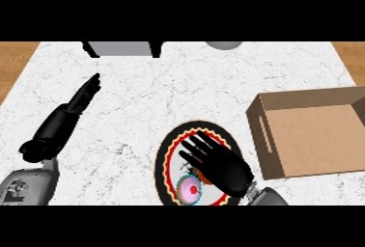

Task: Pick the tomato from the plate and place it in the cardboard box

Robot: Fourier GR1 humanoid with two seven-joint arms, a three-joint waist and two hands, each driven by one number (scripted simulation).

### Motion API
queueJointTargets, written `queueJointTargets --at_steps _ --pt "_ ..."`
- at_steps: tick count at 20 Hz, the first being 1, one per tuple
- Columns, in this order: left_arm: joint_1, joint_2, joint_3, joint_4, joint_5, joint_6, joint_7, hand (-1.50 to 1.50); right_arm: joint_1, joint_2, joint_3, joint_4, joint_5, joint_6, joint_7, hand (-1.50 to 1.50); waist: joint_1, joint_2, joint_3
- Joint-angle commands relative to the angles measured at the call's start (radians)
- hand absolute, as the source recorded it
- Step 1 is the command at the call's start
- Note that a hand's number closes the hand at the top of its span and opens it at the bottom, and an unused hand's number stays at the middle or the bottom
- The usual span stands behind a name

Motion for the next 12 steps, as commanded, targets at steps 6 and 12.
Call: queueJointTargets --at_steps 6,12 --pt "0.012 0.002 0.021 -0.040 0.005 -0.030 0.017 0.00 -0.066 0.032 0.005 0.101 0.021 -0.167 -0.139 1.50 0.003 0.000 0.000" --pt "-0.014 0.013 0.052 -0.003 0.026 -0.060 0.021 0.00 -0.005 0.039 0.016 0.094 0.039 -0.318 -0.174 1.50 -0.001 0.000 0.000"
